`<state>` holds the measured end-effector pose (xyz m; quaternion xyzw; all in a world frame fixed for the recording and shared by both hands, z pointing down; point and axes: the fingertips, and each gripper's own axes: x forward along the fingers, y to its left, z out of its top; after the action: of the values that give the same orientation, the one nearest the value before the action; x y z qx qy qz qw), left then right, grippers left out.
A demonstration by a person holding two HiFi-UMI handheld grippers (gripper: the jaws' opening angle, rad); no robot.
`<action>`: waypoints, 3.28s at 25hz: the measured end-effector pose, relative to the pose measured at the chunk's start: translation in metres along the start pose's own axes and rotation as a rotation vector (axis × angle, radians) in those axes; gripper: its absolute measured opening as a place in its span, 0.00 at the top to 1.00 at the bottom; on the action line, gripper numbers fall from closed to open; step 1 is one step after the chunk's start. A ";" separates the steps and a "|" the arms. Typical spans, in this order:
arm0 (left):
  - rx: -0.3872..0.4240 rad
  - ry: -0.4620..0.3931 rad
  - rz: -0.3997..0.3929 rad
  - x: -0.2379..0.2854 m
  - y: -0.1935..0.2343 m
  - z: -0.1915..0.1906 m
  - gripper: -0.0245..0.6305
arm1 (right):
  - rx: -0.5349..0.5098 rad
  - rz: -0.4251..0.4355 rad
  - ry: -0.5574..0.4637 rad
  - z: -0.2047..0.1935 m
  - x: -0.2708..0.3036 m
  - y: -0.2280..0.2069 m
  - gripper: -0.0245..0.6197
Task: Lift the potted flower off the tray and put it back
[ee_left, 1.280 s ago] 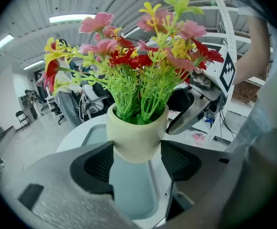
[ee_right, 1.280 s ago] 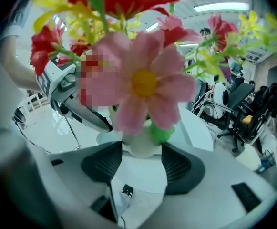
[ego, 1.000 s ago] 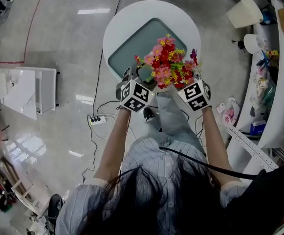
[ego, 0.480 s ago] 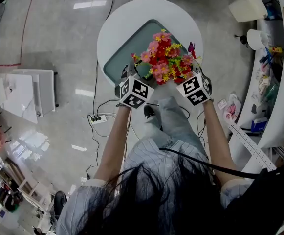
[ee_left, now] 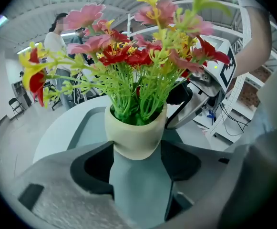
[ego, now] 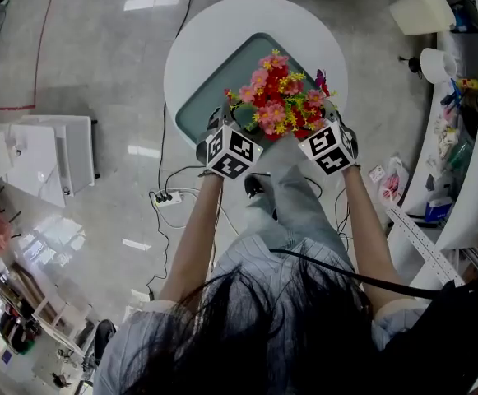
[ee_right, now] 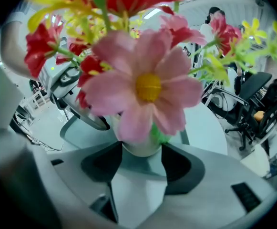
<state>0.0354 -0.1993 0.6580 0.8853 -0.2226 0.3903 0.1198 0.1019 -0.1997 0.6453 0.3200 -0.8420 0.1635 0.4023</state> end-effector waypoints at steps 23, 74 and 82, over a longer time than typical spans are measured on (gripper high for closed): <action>-0.100 -0.038 0.105 -0.043 0.005 -0.016 0.51 | 0.182 -0.051 -0.040 -0.013 -0.013 0.006 0.55; -0.303 -0.471 0.166 -0.271 -0.193 -0.025 0.77 | 0.142 -0.090 -0.474 0.051 -0.217 0.235 0.84; -0.328 -0.507 0.189 -0.276 -0.202 -0.005 0.82 | 0.119 -0.065 -0.486 0.042 -0.242 0.232 0.84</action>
<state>-0.0336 0.0613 0.4481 0.8987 -0.3865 0.1255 0.1647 0.0363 0.0490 0.4259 0.3999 -0.8921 0.1182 0.1738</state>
